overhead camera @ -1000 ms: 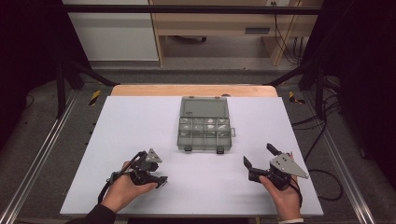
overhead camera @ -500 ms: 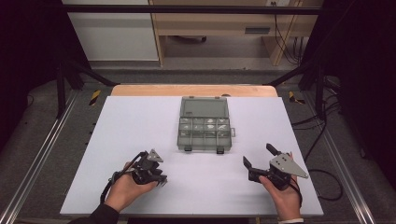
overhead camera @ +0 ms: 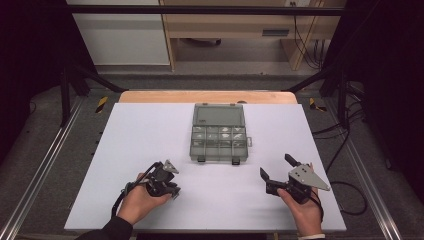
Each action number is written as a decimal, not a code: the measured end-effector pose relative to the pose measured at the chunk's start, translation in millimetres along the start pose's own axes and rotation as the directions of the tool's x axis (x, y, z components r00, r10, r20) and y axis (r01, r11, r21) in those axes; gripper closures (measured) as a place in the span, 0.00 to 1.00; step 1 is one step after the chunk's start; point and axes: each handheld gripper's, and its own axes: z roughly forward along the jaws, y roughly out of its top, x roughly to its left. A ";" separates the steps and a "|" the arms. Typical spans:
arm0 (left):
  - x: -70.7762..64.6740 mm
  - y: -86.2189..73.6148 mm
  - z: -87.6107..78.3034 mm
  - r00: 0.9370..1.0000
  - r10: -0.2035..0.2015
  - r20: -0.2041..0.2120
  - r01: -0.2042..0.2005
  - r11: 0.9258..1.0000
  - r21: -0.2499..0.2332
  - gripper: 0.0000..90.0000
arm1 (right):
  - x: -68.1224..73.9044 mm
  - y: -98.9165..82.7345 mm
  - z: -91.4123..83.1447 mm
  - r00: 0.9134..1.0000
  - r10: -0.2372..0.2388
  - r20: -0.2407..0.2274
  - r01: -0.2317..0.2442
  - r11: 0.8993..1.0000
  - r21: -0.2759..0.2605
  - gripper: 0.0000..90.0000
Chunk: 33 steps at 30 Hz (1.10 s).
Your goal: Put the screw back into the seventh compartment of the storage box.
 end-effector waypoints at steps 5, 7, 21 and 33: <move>-2.0 0.6 0.6 1.000 0.011 -0.009 -0.010 1.000 0.016 0.90 | 0.1 0.2 -0.3 1.000 0.004 -0.001 -0.004 1.000 0.000 0.06; -2.7 0.0 0.7 1.000 0.012 -0.018 -0.012 1.000 0.016 0.92 | 0.1 0.2 -0.3 1.000 0.003 -0.001 -0.003 1.000 0.000 0.06; 2.5 -3.1 -6.4 0.999 -0.033 0.000 0.033 0.998 -0.051 0.98 | 0.1 0.3 -0.3 1.000 0.001 -0.001 -0.001 1.000 -0.001 0.06; 0.0 9.3 -18.0 0.999 -0.047 -0.015 0.043 0.984 -0.172 0.98 | -0.3 0.8 0.9 1.000 0.008 0.007 -0.008 1.000 0.003 0.05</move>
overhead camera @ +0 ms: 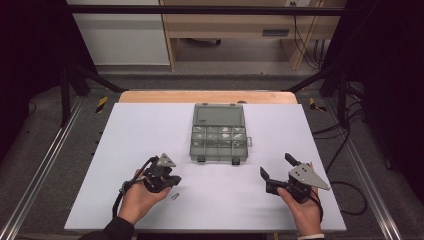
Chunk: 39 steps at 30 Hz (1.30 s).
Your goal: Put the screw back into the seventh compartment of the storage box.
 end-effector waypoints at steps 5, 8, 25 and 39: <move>-1.4 9.9 1.4 1.000 0.003 0.001 -0.003 0.999 -0.032 0.98 | 0.1 0.0 -0.2 1.000 -0.001 0.000 0.001 1.000 -0.004 0.05; -2.5 17.0 2.6 1.000 0.007 -0.001 -0.007 0.999 -0.053 0.98 | 0.0 0.1 -0.4 1.000 -0.002 0.000 0.002 1.000 -0.004 0.05; -16.9 58.5 15.3 0.999 0.035 0.038 -0.031 0.995 -0.096 0.98 | -0.8 0.4 0.3 1.000 0.008 -0.003 -0.008 1.000 -0.005 0.05; -28.6 85.4 28.3 0.998 0.052 0.046 -0.046 0.992 -0.119 0.98 | -2.2 0.8 0.5 1.000 0.014 -0.007 -0.014 1.000 -0.010 0.05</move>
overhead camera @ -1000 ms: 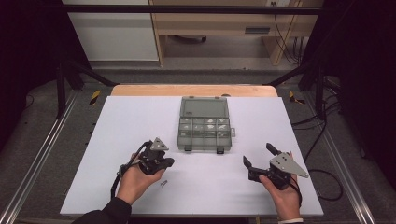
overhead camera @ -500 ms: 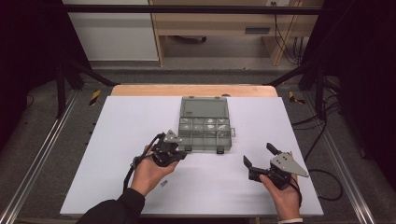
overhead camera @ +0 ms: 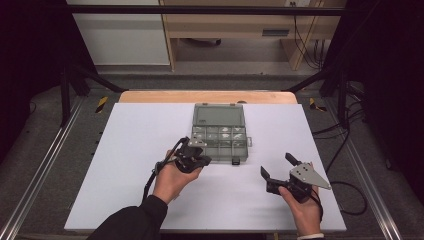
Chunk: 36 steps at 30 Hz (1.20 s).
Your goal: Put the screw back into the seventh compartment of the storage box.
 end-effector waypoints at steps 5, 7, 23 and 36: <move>-4.4 9.6 5.7 1.000 0.007 0.007 -0.007 1.000 -0.003 0.98 | -1.3 0.2 -0.3 1.000 0.003 0.003 -0.003 1.000 -0.001 0.05; -6.1 13.9 8.7 1.000 0.014 0.010 -0.014 1.000 -0.007 0.98 | -1.2 0.6 -0.8 1.000 0.004 0.003 -0.004 1.000 -0.001 0.05; -7.4 42.7 39.1 0.999 0.033 -0.015 -0.033 0.999 -0.006 0.98 | -2.9 2.4 -1.8 1.000 -0.008 0.009 0.008 1.000 -0.004 0.05; -8.1 54.1 53.3 0.997 0.023 -0.079 -0.029 0.996 -0.084 0.86 | -4.3 2.8 -0.8 1.000 0.005 0.000 -0.005 1.000 -0.005 0.05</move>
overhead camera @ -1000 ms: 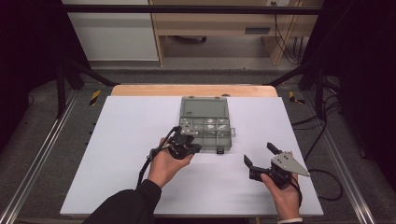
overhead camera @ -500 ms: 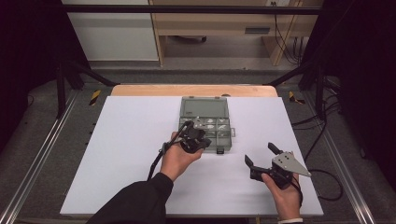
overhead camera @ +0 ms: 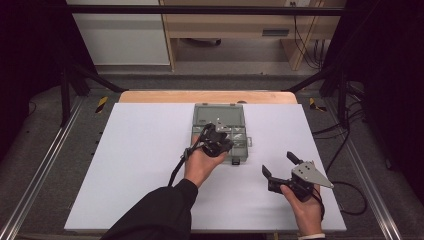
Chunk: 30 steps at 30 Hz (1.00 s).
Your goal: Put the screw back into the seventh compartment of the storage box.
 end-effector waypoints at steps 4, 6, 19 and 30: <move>-0.5 -1.1 -8.3 0.999 0.016 -0.032 -0.017 1.000 -0.020 0.74 | 0.1 0.0 0.3 1.000 -0.001 0.000 0.001 1.000 0.004 0.05; -0.3 -3.6 -12.6 0.999 0.019 -0.040 -0.020 1.000 -0.023 0.68 | 0.1 0.1 0.0 1.000 -0.001 0.001 0.001 1.000 0.001 0.05; 5.3 -28.6 -51.2 0.994 0.005 -0.108 -0.011 0.998 -0.055 0.46 | 0.7 -1.2 0.2 1.000 -0.003 0.003 0.003 1.000 0.009 0.04; 30.8 -62.0 -99.3 0.991 -0.054 -0.122 0.038 0.991 -0.130 0.26 | 2.9 -1.6 -0.5 1.000 -0.017 0.006 0.017 1.000 0.017 0.04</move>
